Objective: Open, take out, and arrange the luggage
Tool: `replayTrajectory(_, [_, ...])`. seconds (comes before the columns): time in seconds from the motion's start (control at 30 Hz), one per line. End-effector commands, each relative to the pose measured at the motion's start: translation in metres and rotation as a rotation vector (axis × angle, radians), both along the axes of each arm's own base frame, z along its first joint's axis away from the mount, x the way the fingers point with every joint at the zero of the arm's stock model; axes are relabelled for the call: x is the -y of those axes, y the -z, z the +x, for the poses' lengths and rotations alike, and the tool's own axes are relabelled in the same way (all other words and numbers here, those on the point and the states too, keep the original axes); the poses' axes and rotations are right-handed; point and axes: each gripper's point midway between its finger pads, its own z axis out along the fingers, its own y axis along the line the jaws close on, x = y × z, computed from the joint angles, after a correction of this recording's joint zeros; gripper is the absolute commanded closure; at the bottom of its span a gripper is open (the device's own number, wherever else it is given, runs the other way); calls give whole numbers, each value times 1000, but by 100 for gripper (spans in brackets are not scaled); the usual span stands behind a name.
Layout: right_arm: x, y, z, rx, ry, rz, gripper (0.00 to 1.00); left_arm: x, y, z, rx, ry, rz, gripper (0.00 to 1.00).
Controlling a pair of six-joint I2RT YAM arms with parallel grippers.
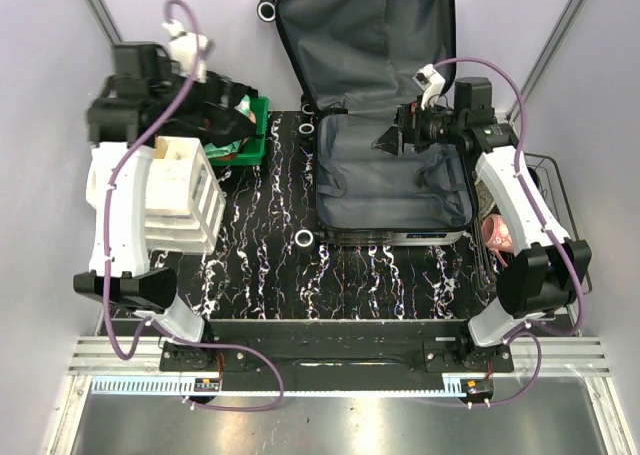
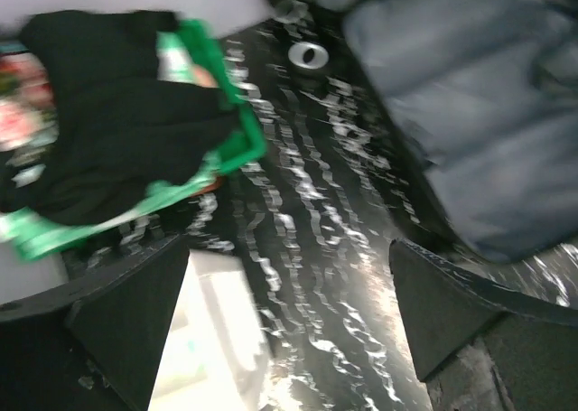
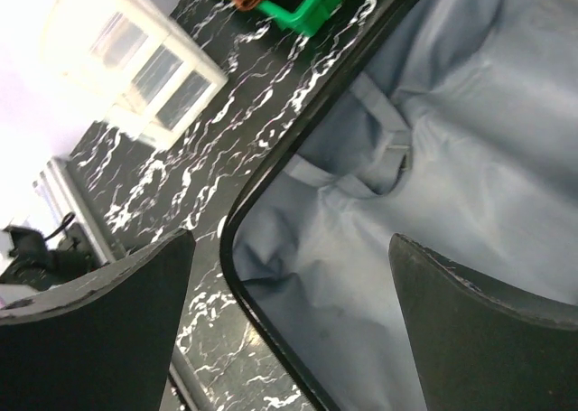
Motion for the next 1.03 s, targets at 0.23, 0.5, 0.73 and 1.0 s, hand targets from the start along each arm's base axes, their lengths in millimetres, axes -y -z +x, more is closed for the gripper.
replayTrajectory(0.23, [54,7,-3,166,209,-166,0,118,115,37,-280,98,-52,1])
replayTrajectory(0.5, [72,72,-17,81,279,-231,0,111,184,61,-252,-20,41,1])
replayTrajectory(0.73, [81,102,-19,75,336,-256,0,119,217,64,-210,-29,139,1])
replayTrajectory(1.0, [82,69,-14,167,349,-246,0,119,181,63,-111,-35,132,1])
